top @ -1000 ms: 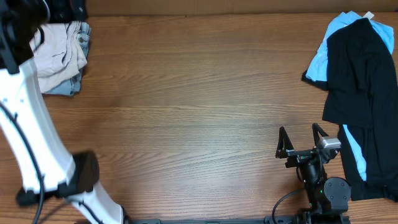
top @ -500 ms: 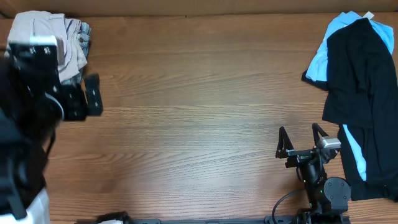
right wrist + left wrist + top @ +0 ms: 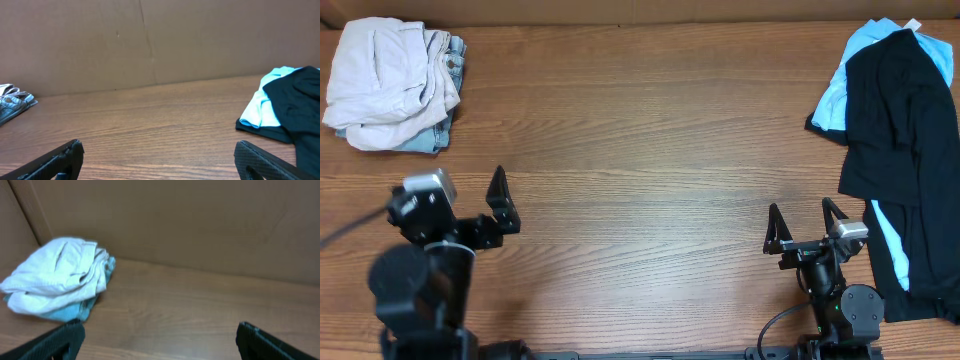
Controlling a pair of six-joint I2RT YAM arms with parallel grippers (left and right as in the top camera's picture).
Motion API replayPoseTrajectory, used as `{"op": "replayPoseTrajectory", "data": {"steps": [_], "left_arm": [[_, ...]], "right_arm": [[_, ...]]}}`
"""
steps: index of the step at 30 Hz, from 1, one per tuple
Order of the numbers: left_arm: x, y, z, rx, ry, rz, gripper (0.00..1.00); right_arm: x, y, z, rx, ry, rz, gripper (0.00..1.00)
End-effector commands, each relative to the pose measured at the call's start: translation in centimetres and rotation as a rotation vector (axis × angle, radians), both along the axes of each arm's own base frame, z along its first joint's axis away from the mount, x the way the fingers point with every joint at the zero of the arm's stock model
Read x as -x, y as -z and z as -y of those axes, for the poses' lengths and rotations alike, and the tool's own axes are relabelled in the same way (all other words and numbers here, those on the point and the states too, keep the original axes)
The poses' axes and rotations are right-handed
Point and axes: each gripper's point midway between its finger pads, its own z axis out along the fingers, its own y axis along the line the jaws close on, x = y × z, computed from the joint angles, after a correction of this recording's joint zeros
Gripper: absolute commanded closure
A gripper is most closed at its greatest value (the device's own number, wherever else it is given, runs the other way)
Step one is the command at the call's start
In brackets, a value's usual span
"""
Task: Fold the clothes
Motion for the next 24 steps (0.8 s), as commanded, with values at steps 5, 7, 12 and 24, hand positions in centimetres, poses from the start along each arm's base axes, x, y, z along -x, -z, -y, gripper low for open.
{"op": "replayPoseTrajectory", "data": {"steps": [5,7,12,24], "left_arm": [[0.8,3.2,0.2,0.058,-0.010,0.198,0.00],[0.9,3.5,0.2,0.052,-0.009,0.251,0.00],[1.0,5.5,0.2,0.042,-0.005,0.338,0.00],[0.7,11.4,0.2,0.044,-0.002,0.323,0.00]], "right_arm": [[0.0,0.2,0.0,0.001,0.005,0.005,0.00],[0.0,0.2,0.0,0.001,0.004,0.005,0.00],[0.0,0.2,0.0,0.001,0.004,0.005,0.00],[0.0,0.2,0.0,0.001,0.004,0.005,0.00]]}}
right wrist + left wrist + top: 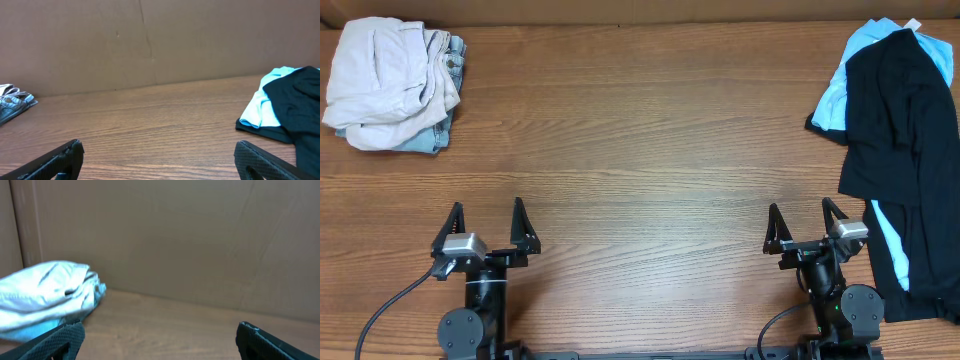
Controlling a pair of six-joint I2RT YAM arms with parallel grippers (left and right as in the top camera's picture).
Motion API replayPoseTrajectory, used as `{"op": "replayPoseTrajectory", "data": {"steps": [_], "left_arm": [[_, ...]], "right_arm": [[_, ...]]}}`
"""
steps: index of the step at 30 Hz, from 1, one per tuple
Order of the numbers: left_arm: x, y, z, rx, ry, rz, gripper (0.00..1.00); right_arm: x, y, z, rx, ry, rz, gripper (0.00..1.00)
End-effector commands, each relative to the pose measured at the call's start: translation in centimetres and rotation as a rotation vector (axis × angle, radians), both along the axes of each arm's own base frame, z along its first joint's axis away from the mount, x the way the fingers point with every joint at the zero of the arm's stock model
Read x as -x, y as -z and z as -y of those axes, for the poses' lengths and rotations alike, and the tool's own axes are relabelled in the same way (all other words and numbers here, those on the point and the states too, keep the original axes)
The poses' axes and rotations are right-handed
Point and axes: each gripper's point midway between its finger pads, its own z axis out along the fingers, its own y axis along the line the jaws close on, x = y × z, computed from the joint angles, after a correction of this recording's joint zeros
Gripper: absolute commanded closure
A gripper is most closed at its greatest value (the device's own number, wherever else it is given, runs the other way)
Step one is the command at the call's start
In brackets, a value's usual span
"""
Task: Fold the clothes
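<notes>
A folded pile of white and pale denim clothes (390, 85) lies at the table's far left corner, seen also in the left wrist view as the pile (47, 297). An unfolded black and light-blue garment (900, 150) sprawls along the right edge, its near end showing as cloth (280, 107). My left gripper (485, 230) rests open near the front left, nothing between its fingers (55, 342). My right gripper (807, 228) rests open at the front right, empty, just left of the black garment.
A brown cardboard wall (150, 45) stands along the table's far edge. Bare wooden tabletop (650, 170) stretches between the two piles of clothes.
My left arm has drawn back from a raised, leftward pose to its low resting place at the front left, gripper pointing straight ahead. The right arm and the clothes have not moved.
</notes>
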Motion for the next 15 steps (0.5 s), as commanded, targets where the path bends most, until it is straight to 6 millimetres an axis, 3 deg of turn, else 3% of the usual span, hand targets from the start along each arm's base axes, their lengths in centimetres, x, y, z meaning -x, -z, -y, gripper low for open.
{"op": "replayPoseTrajectory", "data": {"steps": [1,4,15], "left_arm": [[-0.4,3.0,0.2,0.019,0.011,-0.074,0.00],[-0.4,6.5,0.4,0.036,0.023,-0.215,0.00],[-0.4,6.3,0.4,0.035,0.020,-0.209,0.00]], "right_arm": [[0.0,0.1,0.0,0.001,0.004,0.005,0.00],[0.0,0.1,0.0,0.001,0.005,0.005,0.00],[0.0,0.1,0.0,0.001,0.004,0.005,0.00]]}}
